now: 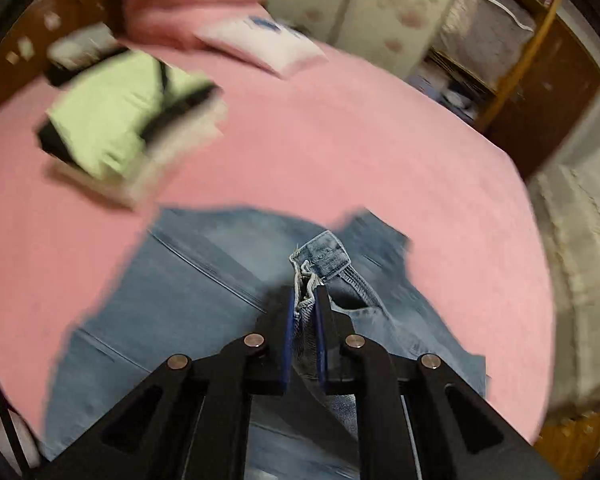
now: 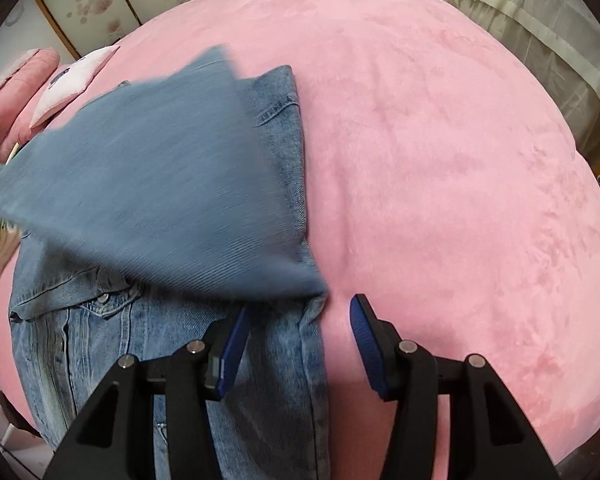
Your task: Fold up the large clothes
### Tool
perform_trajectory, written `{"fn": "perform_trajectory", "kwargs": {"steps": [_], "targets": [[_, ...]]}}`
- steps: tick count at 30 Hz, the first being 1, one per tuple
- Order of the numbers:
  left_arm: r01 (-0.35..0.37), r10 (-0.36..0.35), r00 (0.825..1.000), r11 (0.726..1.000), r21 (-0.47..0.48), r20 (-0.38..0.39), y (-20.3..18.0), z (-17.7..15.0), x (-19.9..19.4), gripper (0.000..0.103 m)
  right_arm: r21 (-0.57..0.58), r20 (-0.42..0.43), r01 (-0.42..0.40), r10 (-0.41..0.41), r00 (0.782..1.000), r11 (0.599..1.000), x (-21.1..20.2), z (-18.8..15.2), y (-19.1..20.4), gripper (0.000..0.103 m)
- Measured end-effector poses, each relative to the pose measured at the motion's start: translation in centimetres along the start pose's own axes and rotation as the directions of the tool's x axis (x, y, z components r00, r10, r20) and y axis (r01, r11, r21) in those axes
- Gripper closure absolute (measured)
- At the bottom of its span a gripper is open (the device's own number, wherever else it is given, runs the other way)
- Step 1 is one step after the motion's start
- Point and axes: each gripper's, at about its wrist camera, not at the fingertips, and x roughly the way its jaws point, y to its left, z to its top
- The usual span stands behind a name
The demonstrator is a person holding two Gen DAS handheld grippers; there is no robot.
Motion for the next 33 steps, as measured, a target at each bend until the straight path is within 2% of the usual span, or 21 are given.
{"fn": "perform_trajectory", "kwargs": {"steps": [3, 6, 8, 10, 14, 18, 21, 22, 23, 24, 26, 30, 33], "targets": [[-0.083, 0.083, 0.997, 0.997, 0.004, -0.009, 3.2, 0.4, 0.7, 0.096, -0.047, -0.016, -0.061, 0.060, 0.998, 0.997, 0.2, 0.1, 1.1, 0.046], [-0.144, 0.145, 0.986, 0.989, 0.019, -0.081, 5.0, -1.4, 3.0, 0.096, -0.113, -0.033, -0.051, 0.048, 0.998, 0.992, 0.6, 0.1, 2.5, 0.046], [-0.188, 0.195, 0.973, 0.980, 0.070, -0.121, 5.4, -3.2, 4.8, 0.096, -0.140, -0.037, -0.059, 0.054, 0.998, 0.988, 0.8, 0.0, 3.2, 0.046], [-0.226, 0.247, 0.952, 0.966, 0.129, -0.180, 5.4, -5.3, 6.7, 0.095, -0.148, -0.043, -0.067, 0.061, 0.997, 0.987, 0.8, 0.2, 3.4, 0.046], [-0.270, 0.310, 0.924, 0.943, 0.194, -0.225, 5.9, -8.0, 8.3, 0.094, -0.155, -0.020, -0.054, 0.051, 0.998, 0.986, 0.3, 0.5, 3.1, 0.046], [-0.244, 0.281, 0.929, 0.954, 0.174, -0.239, 6.2, -8.4, 7.9, 0.088, -0.216, 0.074, -0.004, 0.021, 0.997, 0.976, -0.9, 0.8, 3.4, 0.046], [-0.214, 0.246, 0.937, 0.965, 0.148, -0.248, 6.1, -7.9, 7.5, 0.088, -0.274, 0.099, 0.024, 0.003, 0.995, 0.961, -0.8, 1.4, 4.1, 0.050], [-0.209, 0.240, 0.938, 0.967, 0.144, -0.251, 5.9, -7.7, 7.5, 0.088, -0.292, 0.098, 0.016, 0.014, 0.995, 0.956, -0.7, 1.4, 4.5, 0.060], [-0.204, 0.234, 0.938, 0.969, 0.139, -0.255, 5.8, -7.6, 7.5, 0.088, -0.306, 0.084, -0.002, 0.030, 0.996, 0.952, -0.5, 1.4, 4.7, 0.078], [-0.199, 0.229, 0.938, 0.970, 0.137, -0.259, 5.7, -7.5, 7.5, 0.088, -0.313, 0.064, -0.003, 0.024, 0.998, 0.950, -0.2, 1.3, 5.0, 0.085], [-0.189, 0.220, 0.939, 0.972, 0.138, -0.265, 5.4, -7.5, 7.3, 0.088, -0.314, 0.069, 0.019, 0.003, 0.998, 0.949, 0.0, 1.3, 5.5, 0.089], [-0.168, 0.204, 0.941, 0.975, 0.148, -0.271, 4.8, -7.9, 6.9, 0.088, -0.205, 0.062, 0.006, 0.007, 0.998, 0.979, -0.3, 1.5, 4.0, 0.090], [-0.142, 0.181, 0.939, 0.979, 0.150, -0.293, 4.4, -8.6, 6.8, 0.088, -0.124, 0.057, 0.047, -0.041, 0.998, 0.991, 0.0, 1.5, 2.3, 0.090]]}}
